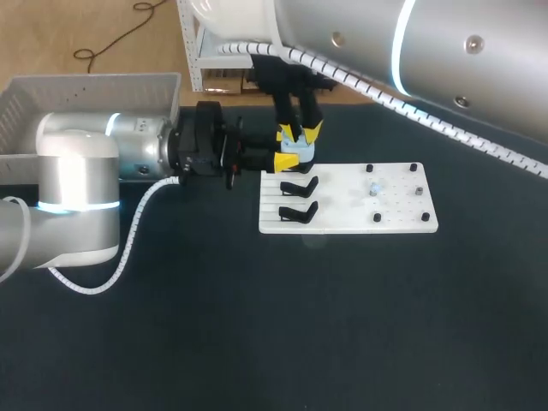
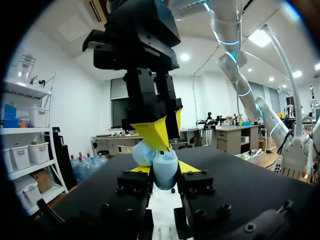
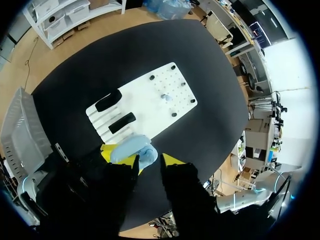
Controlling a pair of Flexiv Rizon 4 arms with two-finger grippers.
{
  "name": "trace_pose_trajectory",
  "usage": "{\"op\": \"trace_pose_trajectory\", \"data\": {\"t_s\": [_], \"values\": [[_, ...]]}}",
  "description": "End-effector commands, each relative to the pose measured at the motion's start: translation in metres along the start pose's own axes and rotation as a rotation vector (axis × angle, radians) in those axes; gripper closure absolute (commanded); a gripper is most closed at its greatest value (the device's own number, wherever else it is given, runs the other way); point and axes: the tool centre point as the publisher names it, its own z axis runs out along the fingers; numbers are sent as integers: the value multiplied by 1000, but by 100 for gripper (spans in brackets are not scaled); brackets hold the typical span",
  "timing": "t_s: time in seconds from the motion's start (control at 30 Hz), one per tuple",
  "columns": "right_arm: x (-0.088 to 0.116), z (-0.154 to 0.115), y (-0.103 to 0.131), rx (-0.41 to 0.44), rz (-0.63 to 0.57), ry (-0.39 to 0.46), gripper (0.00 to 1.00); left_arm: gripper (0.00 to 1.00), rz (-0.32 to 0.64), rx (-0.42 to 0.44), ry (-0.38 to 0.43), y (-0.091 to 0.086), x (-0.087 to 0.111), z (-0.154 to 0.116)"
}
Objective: Pick up each earbud case from the left stands, insert the matching earbuds, close the lid, and place the case in the box.
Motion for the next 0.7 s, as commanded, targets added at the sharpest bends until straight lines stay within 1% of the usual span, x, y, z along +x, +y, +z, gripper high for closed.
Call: {"op": "trace_pose_trajectory", "data": {"t_s": [0.03, 0.13, 0.2, 0.23, 0.33, 0.37, 0.43, 0.47, 0.6, 0.7], "values": [[5, -7, -8, -31, -6, -10, 0, 100, 2, 1, -1, -2, 0, 1], [10, -12, -17, -59, -24, -17, 0, 100, 2, 1, -1, -2, 0, 1], [14, -16, -24, -92, -60, -24, 0, 100, 2, 1, -1, -2, 0, 1], [15, -17, -29, -107, -86, -29, 7, 100, 2, 1, -1, -2, 0, 1], [13, -17, -47, -206, -177, -1, 16, 100, 2, 1, -1, -2, 0, 1], [13, -17, -53, -217, -200, -14, 18, 100, 2, 1, -1, -2, 0, 1], [13, -16, -62, -257, -248, -30, 27, 100, 2, 1, -1, -2, 0, 1], [13, -16, -68, -281, -268, -35, 33, 100, 2, 1, -1, -2, 0, 1], [8, -15, -85, -355, -307, -42, 49, 100, 2, 1, -1, -2, 0, 1], [3, -12, -97, -403, -316, -48, 52, 100, 2, 1, -1, -2, 0, 1]]}}
